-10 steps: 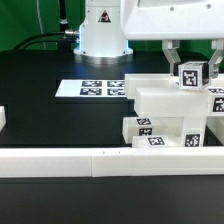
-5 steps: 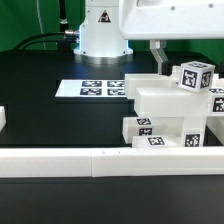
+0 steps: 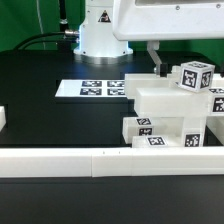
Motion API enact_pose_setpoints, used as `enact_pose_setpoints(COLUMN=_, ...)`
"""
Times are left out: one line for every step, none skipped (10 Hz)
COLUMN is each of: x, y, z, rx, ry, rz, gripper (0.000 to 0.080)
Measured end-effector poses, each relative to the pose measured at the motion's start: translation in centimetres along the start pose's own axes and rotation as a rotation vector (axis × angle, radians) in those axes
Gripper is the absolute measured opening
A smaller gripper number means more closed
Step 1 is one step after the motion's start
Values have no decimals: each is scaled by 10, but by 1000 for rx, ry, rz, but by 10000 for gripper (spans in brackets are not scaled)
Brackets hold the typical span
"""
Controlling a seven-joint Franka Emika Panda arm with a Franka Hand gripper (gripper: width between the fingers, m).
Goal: Assemble chair
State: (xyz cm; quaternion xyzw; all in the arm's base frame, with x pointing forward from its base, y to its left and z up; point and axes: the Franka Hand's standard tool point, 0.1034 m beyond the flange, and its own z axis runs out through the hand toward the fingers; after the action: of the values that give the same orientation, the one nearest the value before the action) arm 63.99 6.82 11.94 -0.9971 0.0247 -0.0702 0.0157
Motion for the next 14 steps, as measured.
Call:
enact_pose_setpoints(x=1, y=-1, z=-1, rx=-1, ry=-3, rz=-104, gripper=649)
enact_pose_setpoints(x=3, y=-2, z=-2, rx=1, ry=-12, rz=-183, gripper=649)
enact_pose_setpoints(x=3, y=-2, z=-3, rx=3, ry=-24, rz=-289, gripper=649)
enact_pose_setpoints(x=3, y=-3, z=-3, rx=2, ry=-23, rz=-375, gripper=649)
enact_pose_setpoints(x=2, y=-3, z=-3, rx=2, ry=-20, rz=-425, gripper=649)
enact_pose_setpoints(x=1, y=-1, z=-2, rx=1, ry=-21, rz=-435, gripper=623)
enact_pose_setpoints(x=1, y=-1, z=-2, rx=1, ry=-21, rz=-431, gripper=623)
enact_pose_setpoints(x=1, y=-1, z=-2, rx=1, ry=-21, rz=-430, gripper=444)
enact_pose_setpoints(x=1, y=0, z=-2, rx=1, ry=-21, rz=-430, gripper=281)
enact_pose_setpoints(x=2, y=0, z=-2, rx=1, ry=-21, rz=-423, gripper=281)
enact_pose_setpoints(x=2, y=0, z=-2, rx=1, ry=-21, rz=-401, gripper=284)
enact_pose_setpoints(x=2, y=0, z=-2, rx=1, ry=-21, rz=-401, gripper=284)
enact_pose_setpoints(x=2, y=0, z=-2, rx=0, ry=-20, rz=-391, gripper=284)
enact_pose_setpoints(x=2, y=-1, z=-2, rx=0, ry=-18, rz=-283, gripper=284)
